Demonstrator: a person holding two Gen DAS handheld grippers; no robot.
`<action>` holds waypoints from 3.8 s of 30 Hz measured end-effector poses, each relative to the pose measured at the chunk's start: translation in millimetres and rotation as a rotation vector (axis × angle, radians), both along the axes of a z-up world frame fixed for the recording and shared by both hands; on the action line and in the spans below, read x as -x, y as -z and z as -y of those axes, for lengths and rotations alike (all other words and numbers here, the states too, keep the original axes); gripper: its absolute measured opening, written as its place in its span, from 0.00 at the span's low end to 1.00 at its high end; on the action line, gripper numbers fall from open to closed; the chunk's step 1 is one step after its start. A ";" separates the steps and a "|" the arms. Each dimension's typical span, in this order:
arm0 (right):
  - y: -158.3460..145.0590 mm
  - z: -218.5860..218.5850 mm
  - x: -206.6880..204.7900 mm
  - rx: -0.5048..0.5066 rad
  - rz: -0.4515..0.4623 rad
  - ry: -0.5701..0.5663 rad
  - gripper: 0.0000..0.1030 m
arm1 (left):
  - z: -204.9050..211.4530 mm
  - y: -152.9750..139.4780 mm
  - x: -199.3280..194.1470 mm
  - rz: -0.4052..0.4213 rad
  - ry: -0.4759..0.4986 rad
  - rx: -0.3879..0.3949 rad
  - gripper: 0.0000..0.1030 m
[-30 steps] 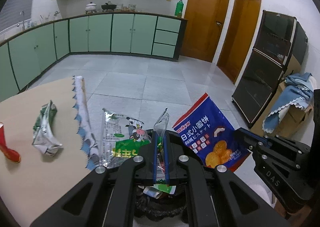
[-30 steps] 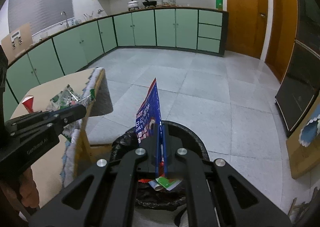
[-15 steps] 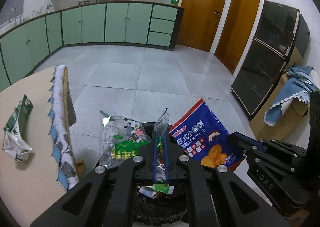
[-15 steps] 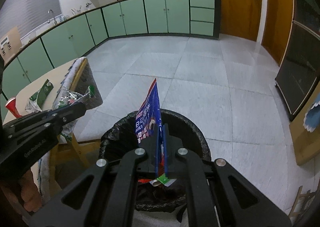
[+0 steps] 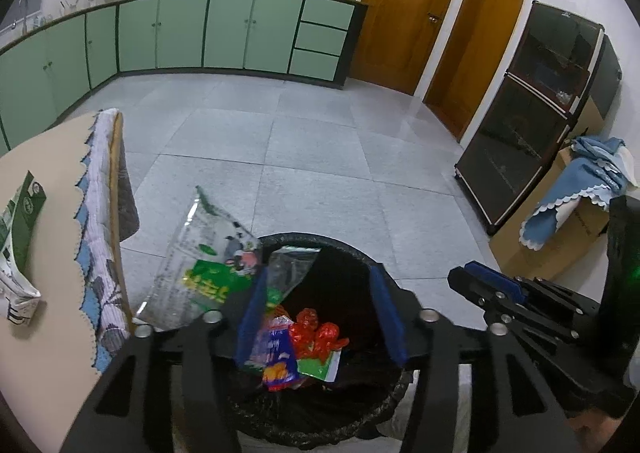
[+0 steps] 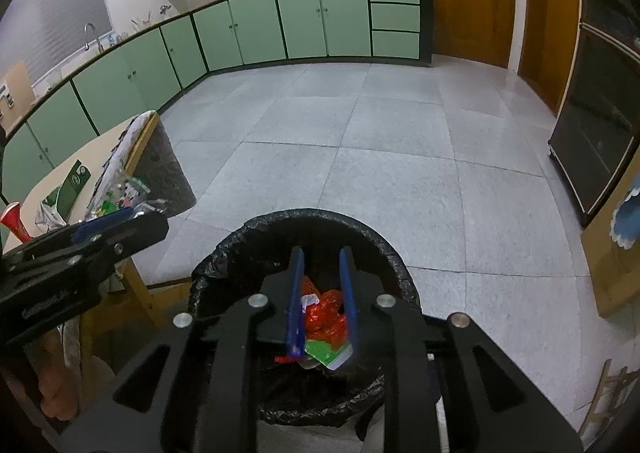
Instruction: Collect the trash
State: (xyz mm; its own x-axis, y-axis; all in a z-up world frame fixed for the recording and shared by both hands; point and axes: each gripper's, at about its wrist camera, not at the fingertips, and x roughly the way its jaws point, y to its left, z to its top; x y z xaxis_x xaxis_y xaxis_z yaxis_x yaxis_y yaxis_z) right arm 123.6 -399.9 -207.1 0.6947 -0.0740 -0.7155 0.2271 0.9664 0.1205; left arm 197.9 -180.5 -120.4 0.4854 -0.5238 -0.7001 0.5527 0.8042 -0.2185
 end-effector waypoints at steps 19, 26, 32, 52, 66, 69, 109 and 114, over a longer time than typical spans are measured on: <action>-21.7 -5.9 15.5 -0.017 0.068 -0.012 0.27 | -56.1 -40.8 10.9 0.024 0.031 0.179 0.69; -25.7 -9.3 14.7 -0.003 0.069 -0.019 0.27 | -52.2 -37.8 15.7 0.033 0.044 0.151 0.70; -29.6 -9.9 13.8 0.008 0.072 -0.025 0.27 | -52.6 -32.4 17.0 0.019 0.060 0.153 0.70; -35.8 -7.8 13.8 0.008 0.091 -0.022 0.27 | -47.9 -18.3 12.3 -0.061 0.143 0.124 0.80; -47.8 -2.5 16.3 -0.007 0.119 -0.030 0.27 | -48.8 -21.6 31.0 0.029 0.261 0.105 0.62; -46.0 -2.1 15.9 -0.010 0.115 -0.031 0.27 | -48.2 -19.8 29.0 -0.002 0.296 0.115 0.60; -39.5 -13.3 14.1 -0.001 0.103 -0.042 0.27 | -32.6 -27.3 -0.7 -0.079 0.247 0.108 0.55; -43.4 -16.3 14.9 0.002 0.112 -0.044 0.27 | -44.7 -33.6 3.2 -0.026 0.191 0.089 0.53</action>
State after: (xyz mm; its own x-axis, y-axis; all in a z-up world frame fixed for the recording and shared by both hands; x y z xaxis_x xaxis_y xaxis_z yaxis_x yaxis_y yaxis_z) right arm 108.7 -383.6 -163.7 0.7729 -0.0429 -0.6331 0.1699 0.9753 0.1413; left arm 194.7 -135.8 -86.9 0.3537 -0.6648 -0.6579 0.6867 0.6622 -0.2999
